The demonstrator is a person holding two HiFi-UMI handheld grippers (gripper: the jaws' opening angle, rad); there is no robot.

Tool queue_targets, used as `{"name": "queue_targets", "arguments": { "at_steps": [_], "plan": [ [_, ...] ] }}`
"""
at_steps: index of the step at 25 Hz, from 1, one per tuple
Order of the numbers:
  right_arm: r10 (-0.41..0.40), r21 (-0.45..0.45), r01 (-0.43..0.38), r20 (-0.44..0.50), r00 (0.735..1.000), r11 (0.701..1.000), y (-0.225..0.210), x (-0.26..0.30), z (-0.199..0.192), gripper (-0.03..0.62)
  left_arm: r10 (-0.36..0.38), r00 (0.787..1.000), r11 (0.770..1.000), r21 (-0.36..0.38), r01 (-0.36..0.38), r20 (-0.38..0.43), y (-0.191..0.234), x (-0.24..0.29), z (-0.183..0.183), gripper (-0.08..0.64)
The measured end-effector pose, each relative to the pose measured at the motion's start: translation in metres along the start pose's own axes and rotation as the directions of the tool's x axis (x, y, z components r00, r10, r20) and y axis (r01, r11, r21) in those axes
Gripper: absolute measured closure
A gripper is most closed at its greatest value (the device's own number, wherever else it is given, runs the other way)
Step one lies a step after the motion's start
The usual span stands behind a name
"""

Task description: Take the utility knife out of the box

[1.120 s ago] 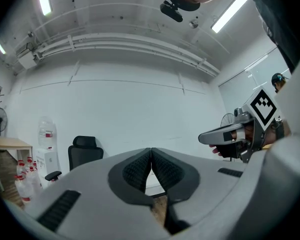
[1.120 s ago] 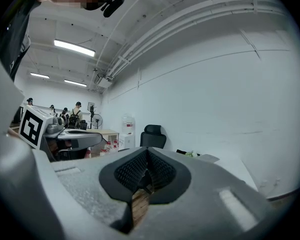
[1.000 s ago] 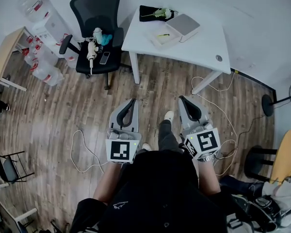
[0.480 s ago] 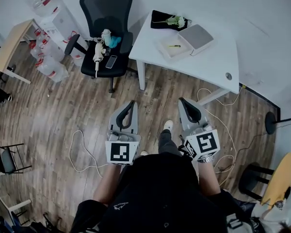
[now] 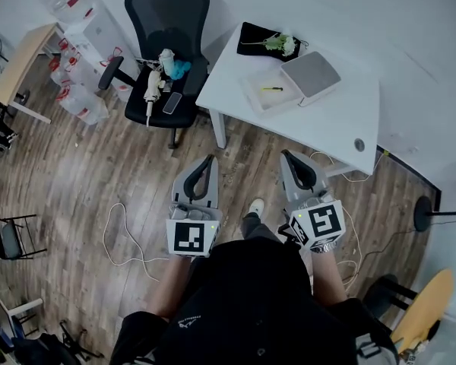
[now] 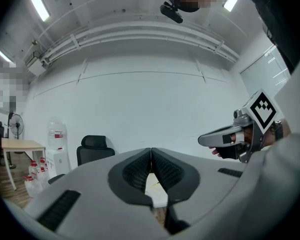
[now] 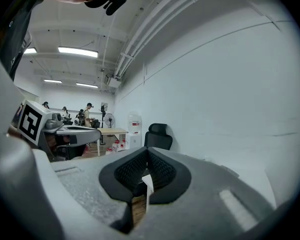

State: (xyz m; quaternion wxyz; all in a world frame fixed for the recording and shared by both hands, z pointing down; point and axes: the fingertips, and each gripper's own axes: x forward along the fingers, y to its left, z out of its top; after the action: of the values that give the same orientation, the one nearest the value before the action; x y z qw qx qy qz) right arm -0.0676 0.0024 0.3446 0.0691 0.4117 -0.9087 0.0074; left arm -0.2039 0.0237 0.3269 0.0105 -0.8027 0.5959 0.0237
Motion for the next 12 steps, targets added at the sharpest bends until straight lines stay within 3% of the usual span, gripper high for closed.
{"name": "queue_targets", "arguments": {
  "at_steps": [12],
  "plan": [
    [0.085,0.012,-0.085,0.008,0.996,0.996,-0.104,0.045,-0.003,0.588,0.039,0.999,0.999,0.011,-0.039,-0.015,-0.033,0.101,-0.008,0.554]
  ]
}}
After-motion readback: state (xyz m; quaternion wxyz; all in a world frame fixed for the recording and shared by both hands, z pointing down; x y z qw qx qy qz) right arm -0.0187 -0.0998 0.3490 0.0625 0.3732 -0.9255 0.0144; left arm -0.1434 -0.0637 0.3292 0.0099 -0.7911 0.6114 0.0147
